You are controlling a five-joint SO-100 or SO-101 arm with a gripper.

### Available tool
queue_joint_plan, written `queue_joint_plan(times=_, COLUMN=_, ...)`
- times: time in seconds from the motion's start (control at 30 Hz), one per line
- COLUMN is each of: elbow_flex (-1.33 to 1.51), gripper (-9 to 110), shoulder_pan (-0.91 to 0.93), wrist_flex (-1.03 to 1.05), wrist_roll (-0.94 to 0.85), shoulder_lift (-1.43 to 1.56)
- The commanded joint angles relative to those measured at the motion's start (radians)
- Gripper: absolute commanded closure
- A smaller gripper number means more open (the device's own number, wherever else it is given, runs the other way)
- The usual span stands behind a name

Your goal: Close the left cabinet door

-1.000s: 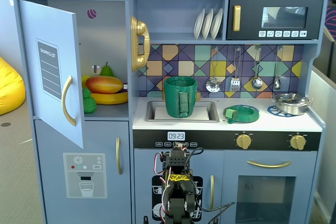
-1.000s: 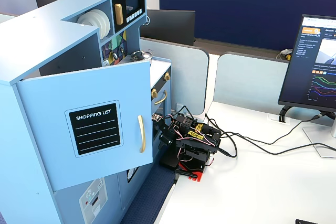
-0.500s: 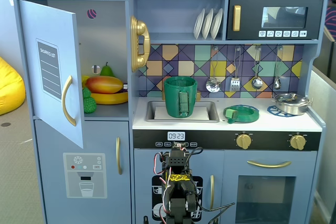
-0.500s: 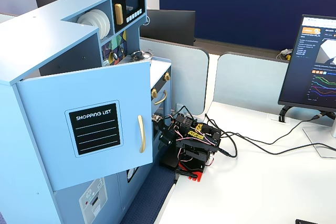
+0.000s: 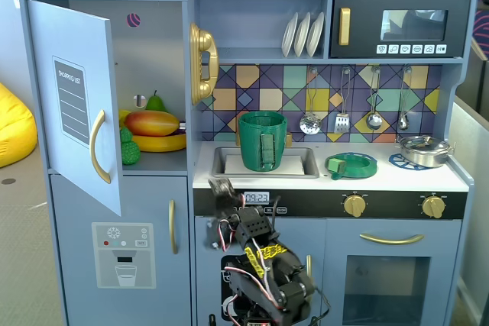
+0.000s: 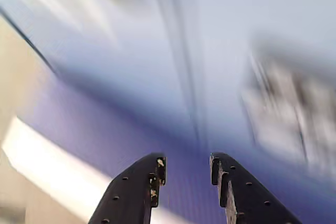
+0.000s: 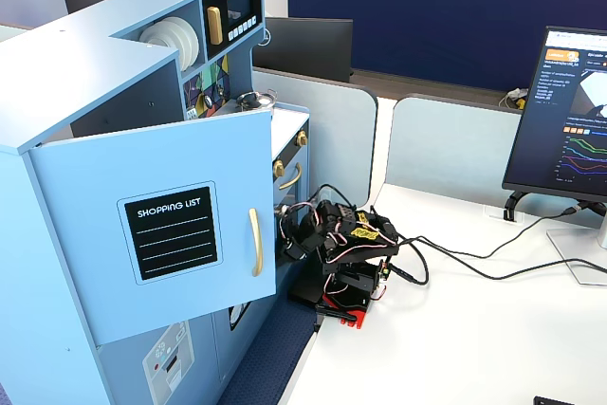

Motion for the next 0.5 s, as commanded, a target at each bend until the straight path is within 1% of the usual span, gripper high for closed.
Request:
queue_joint_plan(times=0.0, elbow_flex=-0.172, gripper=101, shoulder_pan=-0.189, wrist_flex=-0.21, wrist_roll=-0.1, shoulder_lift=-0.021)
queue_joint_plan(times=0.17, elbow_flex=-0.324, gripper=101, shoulder_pan=-0.362, wrist_flex=-0.325, wrist_roll=-0.225, shoulder_lift=-0.104)
queue_joint_plan(times=0.4, elbow_flex=-0.477, gripper=101, shoulder_pan=-0.541, wrist_flex=-0.383, wrist_roll=-0.512, shoulder_lift=-0.196)
queue_joint_plan(times=0.47, elbow_flex=-0.532, gripper=101, shoulder_pan=-0.575, wrist_flex=-0.397, wrist_roll=-0.557, shoulder_lift=-0.245)
